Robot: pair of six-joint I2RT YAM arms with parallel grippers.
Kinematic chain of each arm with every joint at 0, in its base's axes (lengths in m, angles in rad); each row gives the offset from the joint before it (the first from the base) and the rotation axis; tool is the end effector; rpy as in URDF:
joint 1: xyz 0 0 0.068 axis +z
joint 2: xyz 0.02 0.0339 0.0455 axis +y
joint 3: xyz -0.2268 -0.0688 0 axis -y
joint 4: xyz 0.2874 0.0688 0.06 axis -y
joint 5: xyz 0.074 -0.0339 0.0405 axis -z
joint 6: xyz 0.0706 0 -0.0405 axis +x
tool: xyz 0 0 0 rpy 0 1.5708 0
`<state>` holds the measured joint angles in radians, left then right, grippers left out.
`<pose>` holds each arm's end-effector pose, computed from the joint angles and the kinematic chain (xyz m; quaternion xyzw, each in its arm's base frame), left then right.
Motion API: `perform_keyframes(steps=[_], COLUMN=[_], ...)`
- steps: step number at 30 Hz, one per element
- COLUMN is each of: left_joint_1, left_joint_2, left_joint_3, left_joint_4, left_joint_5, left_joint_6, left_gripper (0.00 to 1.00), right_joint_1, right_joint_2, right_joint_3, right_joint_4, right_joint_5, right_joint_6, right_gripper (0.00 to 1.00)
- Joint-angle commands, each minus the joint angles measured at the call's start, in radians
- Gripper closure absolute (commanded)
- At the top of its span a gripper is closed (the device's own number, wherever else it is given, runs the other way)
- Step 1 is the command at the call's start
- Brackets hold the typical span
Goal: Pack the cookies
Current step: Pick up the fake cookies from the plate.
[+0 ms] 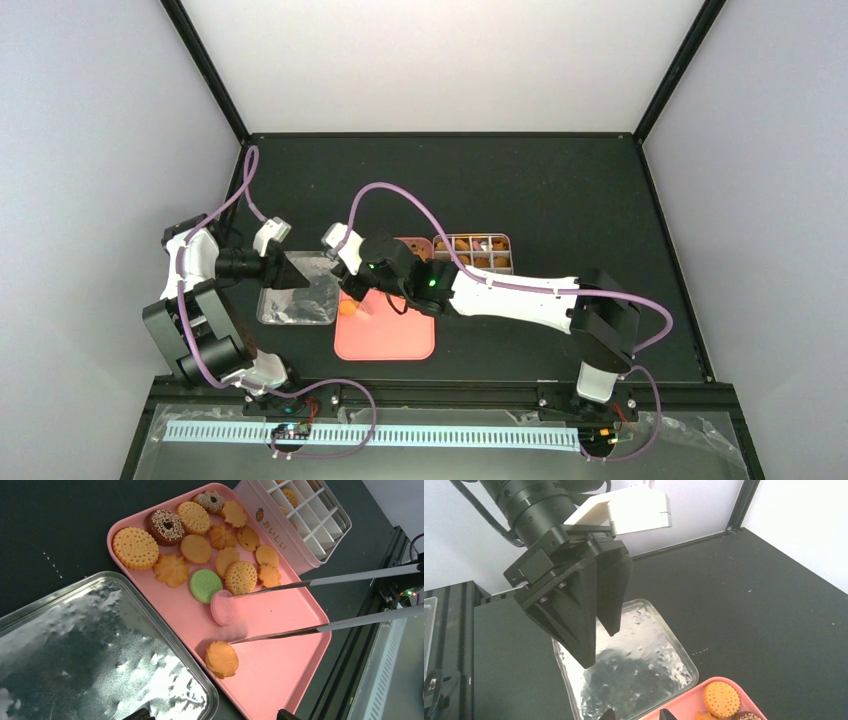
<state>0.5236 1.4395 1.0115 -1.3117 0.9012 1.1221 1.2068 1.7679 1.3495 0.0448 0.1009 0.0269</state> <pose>0.2501 0.0805 0.1575 0.2293 0.8679 -0.3508 0.2665 0.1796 0.4513 0.2213 -0.4354 0.7014 0.2916 0.4832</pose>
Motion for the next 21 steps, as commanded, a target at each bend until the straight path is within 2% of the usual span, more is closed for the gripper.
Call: perform_keyframes(steps=[1, 12, 21], left_joint_1=[0.009, 0.009, 0.009], left_joint_2=[-0.013, -0.019, -0.015], left_joint_3=[0.019, 0.014, 0.013], left_joint_4=[-0.005, -0.008, -0.007], left_joint_5=[0.017, 0.004, 0.008], left_joint_6=[0.018, 0.025, 0.030], left_gripper=[0.34, 0.34, 0.34], right_joint_1=[0.005, -0.017, -0.022], right_joint_2=[0.012, 0.063, 0.104], right_joint_3=[-0.006, 0.116, 0.119], right_joint_4=[-0.026, -0.047, -0.051], right_joint_5=[0.068, 0.130, 0.068], right_joint_6=[-0.007, -0.060, -0.018], right_gripper=[0.79, 0.77, 0.77])
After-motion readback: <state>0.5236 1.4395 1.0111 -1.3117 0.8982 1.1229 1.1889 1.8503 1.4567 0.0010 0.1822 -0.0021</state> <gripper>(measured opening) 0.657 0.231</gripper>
